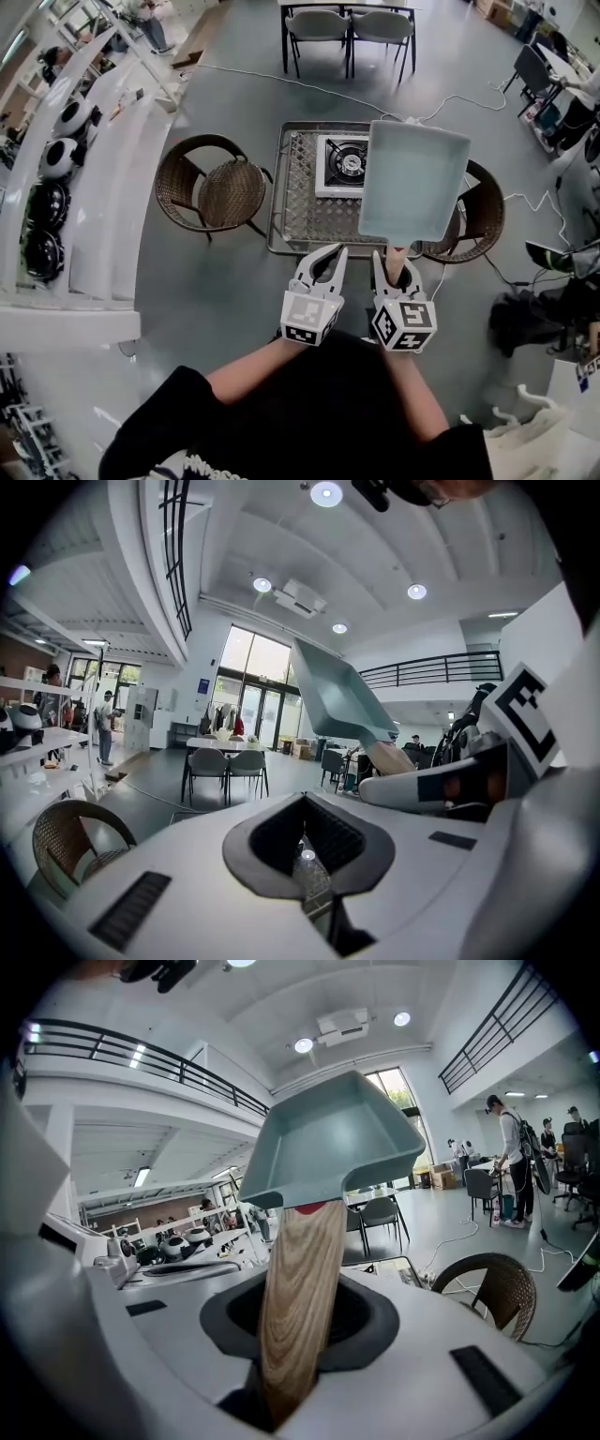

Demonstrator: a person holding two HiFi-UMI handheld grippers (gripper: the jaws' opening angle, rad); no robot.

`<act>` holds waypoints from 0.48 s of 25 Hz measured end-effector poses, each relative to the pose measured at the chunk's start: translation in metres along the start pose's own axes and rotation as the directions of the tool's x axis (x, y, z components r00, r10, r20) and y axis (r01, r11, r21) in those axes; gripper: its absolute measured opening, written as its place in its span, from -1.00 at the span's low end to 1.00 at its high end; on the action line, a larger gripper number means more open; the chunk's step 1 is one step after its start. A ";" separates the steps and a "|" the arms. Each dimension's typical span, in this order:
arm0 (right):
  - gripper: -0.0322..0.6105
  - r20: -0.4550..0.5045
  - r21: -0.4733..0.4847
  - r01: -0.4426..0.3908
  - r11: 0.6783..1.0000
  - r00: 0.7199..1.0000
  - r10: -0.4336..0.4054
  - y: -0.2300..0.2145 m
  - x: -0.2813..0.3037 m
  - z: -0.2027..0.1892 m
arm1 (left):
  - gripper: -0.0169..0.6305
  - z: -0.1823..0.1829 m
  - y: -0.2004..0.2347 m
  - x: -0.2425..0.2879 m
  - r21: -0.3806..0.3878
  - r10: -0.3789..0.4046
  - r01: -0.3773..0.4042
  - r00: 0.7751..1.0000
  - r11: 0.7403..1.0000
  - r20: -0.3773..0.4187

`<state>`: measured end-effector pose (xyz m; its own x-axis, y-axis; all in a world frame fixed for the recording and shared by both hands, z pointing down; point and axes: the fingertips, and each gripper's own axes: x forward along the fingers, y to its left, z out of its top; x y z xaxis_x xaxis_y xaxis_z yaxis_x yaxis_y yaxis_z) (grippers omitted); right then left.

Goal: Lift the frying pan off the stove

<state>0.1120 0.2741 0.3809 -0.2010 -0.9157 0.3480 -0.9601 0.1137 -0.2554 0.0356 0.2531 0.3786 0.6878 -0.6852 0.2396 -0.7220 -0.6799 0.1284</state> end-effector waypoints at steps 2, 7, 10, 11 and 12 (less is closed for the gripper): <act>-0.58 0.000 -0.019 -0.013 1.000 1.000 0.013 -0.006 -0.012 0.000 | -0.91 0.001 -0.012 -0.003 -0.007 0.013 -0.013 1.000 1.000 0.006; -0.58 -0.036 -0.049 -0.066 0.997 0.997 0.064 -0.009 -0.035 -0.012 | -0.91 0.000 -0.036 -0.014 -0.018 0.057 -0.057 0.998 0.998 0.026; -0.58 -0.045 -0.034 -0.091 0.995 0.995 0.089 -0.011 -0.042 -0.017 | -0.91 -0.002 -0.044 -0.019 -0.023 0.081 -0.080 0.996 0.997 0.034; -0.58 -0.045 -0.029 -0.093 0.995 0.995 0.092 -0.011 -0.043 -0.017 | -0.91 -0.002 -0.045 -0.022 -0.025 0.089 -0.088 0.995 0.996 0.034; -0.58 -0.045 -0.027 -0.094 0.995 0.995 0.093 -0.013 -0.045 -0.017 | -0.91 -0.003 -0.046 -0.024 -0.028 0.097 -0.096 0.995 0.995 0.034</act>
<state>0.1296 0.3203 0.3842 -0.2976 -0.8831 0.3628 -0.9419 0.2096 -0.2624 0.0523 0.3018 0.3701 0.6164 -0.7564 0.2186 -0.7867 -0.6030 0.1320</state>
